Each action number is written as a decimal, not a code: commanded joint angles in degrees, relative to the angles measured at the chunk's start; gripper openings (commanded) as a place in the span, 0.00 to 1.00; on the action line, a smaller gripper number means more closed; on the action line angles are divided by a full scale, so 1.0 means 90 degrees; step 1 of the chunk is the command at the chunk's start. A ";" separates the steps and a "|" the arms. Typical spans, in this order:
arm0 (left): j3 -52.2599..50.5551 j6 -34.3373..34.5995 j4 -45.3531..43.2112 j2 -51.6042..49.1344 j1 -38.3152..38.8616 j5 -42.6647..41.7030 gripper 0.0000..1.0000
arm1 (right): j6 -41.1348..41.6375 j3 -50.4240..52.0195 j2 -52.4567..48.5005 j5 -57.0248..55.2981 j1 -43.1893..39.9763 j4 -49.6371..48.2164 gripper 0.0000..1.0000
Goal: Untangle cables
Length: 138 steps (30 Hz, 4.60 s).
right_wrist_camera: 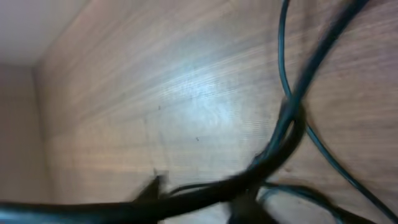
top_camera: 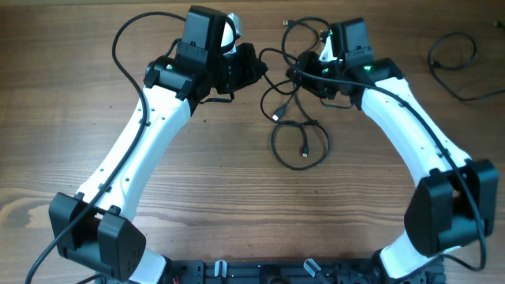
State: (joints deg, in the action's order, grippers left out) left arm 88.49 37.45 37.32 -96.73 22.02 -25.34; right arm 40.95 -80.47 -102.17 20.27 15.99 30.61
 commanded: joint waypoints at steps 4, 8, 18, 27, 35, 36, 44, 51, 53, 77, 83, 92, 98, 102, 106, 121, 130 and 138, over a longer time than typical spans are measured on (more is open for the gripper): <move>0.0175 0.0058 0.0138 0.0146 0.0005 0.0571 0.04 | -0.0279 0.0012 0.0510 0.0663 -0.0056 -0.0323 0.04; 0.0168 0.0056 0.0797 0.0010 0.0002 0.2166 0.04 | -0.0522 0.0012 0.1836 0.2744 -0.0704 -0.0600 0.04; 0.0168 0.0034 0.1464 -0.0542 -0.0002 0.2497 0.04 | 0.1744 0.0012 0.2572 0.5498 -0.4789 -0.2120 0.04; 0.0168 0.0032 0.1948 -0.0542 -0.0002 0.3689 0.04 | 0.1953 0.0015 0.1450 0.5877 -0.5960 -0.2805 0.04; 0.0170 -0.1141 -0.0304 -0.0260 0.0318 -0.0243 0.04 | -0.1438 0.0015 0.1341 0.4881 -0.3920 -0.0151 0.05; 0.0170 -0.1134 -0.0510 -0.0265 0.0444 -0.0406 0.04 | -0.1637 0.0015 0.1341 0.4554 -0.3606 0.0027 0.05; 0.0170 -0.0971 -0.0041 -0.0270 0.1110 -0.0163 1.00 | -0.2288 0.0015 0.1341 0.2234 -0.2868 0.1433 0.05; 0.0170 -0.0967 0.0942 -0.0265 0.0053 0.1285 1.00 | -0.3043 0.0015 0.1314 -0.0386 -0.2149 0.2812 0.23; 0.0170 -0.0969 0.1207 -0.0265 -0.0284 0.1285 1.00 | -0.2963 0.0015 0.1260 -0.1149 -0.1732 0.3106 0.37; 0.0168 -0.0971 0.1792 -0.0313 -0.0500 0.1496 1.00 | -0.2433 -0.0165 -0.1112 -0.2016 -0.1229 0.2800 0.04; 0.0168 -0.0971 0.1790 -0.0313 -0.0500 0.1496 1.00 | -0.2720 -0.2931 0.0248 -0.0979 -0.2533 0.3949 0.04; 0.0168 -0.0971 0.1790 -0.0313 -0.0500 0.1496 1.00 | -0.2613 -0.4558 0.1472 -0.1003 -0.6035 0.4388 0.04; 0.0168 -0.0971 0.1795 -0.0313 -0.0500 0.1494 1.00 | -0.2191 -0.4558 0.0981 -0.1753 -0.7118 0.4403 0.04; 0.0170 -0.0971 0.1795 -0.0313 -0.0500 0.1494 1.00 | -0.2193 -0.4558 0.0114 -0.1749 -0.7118 0.4415 0.05; 0.0168 -0.0971 0.1819 -0.0313 -0.0500 0.1494 1.00 | -0.2222 -0.4558 -0.0578 -0.0988 -0.7096 0.4600 0.82; 0.0168 -0.0971 0.1817 -0.0313 -0.0833 0.1953 1.00 | -0.4862 -0.3973 -0.0947 0.0726 -0.2416 0.5306 0.89; 0.0163 -0.1141 0.2006 -0.0398 -0.1596 0.1948 1.00 | -0.4818 -0.0772 -0.1418 0.0000 -0.1086 0.3254 0.78; 0.0158 -0.1115 0.2004 -0.0505 -0.1596 0.1943 1.00 | -0.4711 0.1030 -0.1418 0.0325 -0.0767 0.1146 0.58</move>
State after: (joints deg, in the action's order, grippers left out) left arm 90.15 28.29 55.31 -100.53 7.53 -8.36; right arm -2.44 -73.60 -114.65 22.35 7.20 43.77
